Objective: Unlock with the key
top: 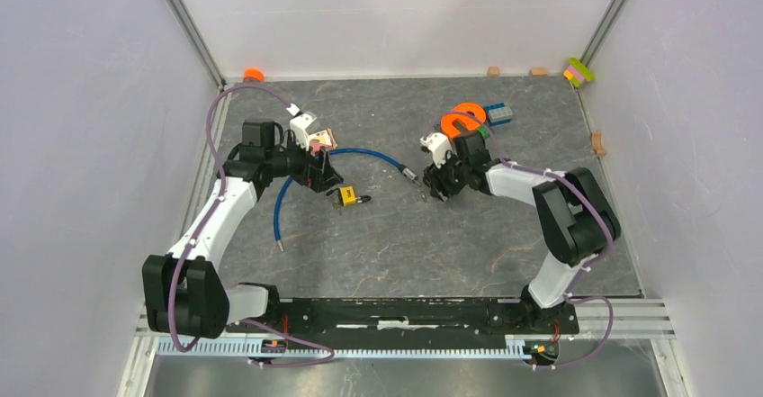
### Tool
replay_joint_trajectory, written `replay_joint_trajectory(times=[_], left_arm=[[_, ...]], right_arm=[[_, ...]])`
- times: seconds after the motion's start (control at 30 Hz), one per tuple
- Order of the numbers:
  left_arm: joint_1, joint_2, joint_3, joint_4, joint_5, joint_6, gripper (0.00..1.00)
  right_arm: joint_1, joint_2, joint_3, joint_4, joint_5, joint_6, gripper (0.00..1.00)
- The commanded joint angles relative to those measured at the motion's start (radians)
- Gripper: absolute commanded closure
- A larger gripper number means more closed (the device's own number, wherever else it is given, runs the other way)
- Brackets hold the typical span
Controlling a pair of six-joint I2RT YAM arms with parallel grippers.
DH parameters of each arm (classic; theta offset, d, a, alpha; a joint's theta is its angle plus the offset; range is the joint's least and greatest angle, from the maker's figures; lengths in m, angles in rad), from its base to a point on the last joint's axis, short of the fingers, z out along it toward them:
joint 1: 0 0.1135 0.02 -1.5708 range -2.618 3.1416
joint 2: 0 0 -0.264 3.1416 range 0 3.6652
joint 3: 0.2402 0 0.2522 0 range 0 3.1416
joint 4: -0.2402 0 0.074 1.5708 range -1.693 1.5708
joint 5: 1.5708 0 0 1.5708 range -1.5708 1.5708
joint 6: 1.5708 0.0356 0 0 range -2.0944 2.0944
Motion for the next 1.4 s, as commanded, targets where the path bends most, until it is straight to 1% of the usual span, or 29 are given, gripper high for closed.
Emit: replay_joint_trajectory(times=[0.0,0.1,0.23,0.4,0.5,0.57,0.7,0.87,0.9,1.03,1.17,1.23,1.33,1.37], left_arm=[[0.003,0.01,0.058,0.025,0.011,0.005,0.0],[0.003,0.014,0.066,0.026,0.012,0.003,0.0],[0.003,0.017,0.061,0.034,0.017,-0.001,0.0],[0.003,0.002,0.05,0.036,0.042,-0.01,0.0],[0.003,-0.012,0.045,0.036,0.045,-0.012,0.0],[0.003,-0.019,0.043,0.036,0.039,-0.007,0.0],[0.003,-0.029,0.028,0.043,0.028,0.029,0.0],[0.003,-0.063,-0.009,0.09,-0.009,0.032,0.0],[0.003,-0.069,-0.012,0.092,-0.017,0.037,0.0],[0.003,-0.089,-0.038,0.14,-0.117,0.025,0.0],[0.003,-0.085,-0.051,0.168,-0.169,0.031,0.0],[0.003,-0.085,-0.058,0.182,-0.169,0.039,0.0],[0.003,-0.09,-0.079,0.221,-0.178,0.022,0.0],[0.003,-0.094,-0.087,0.233,-0.186,0.011,0.0]], right_arm=[[0.005,-0.119,-0.094,-0.07,-0.122,-0.126,0.81],[0.027,-0.173,-0.16,-0.113,-0.148,-0.2,0.82],[0.084,-0.241,-0.235,-0.129,-0.156,-0.251,0.83],[0.179,-0.291,-0.259,-0.134,-0.187,-0.276,0.83],[0.23,-0.302,-0.259,-0.131,-0.18,-0.299,0.79],[0.27,-0.304,-0.257,-0.132,-0.163,-0.311,0.74],[0.359,-0.345,-0.282,-0.1,-0.054,-0.33,0.51],[0.374,-0.394,-0.31,-0.075,0.025,-0.322,0.14],[0.373,-0.402,-0.312,-0.072,0.041,-0.322,0.03],[0.373,-0.446,-0.308,-0.044,0.126,-0.323,0.02],[0.356,-0.512,-0.315,0.0,0.24,-0.312,0.02],[0.334,-0.545,-0.309,0.021,0.283,-0.295,0.02],[0.27,-0.58,-0.298,0.053,0.314,-0.261,0.02],[0.245,-0.588,-0.301,0.09,0.324,-0.246,0.02]])
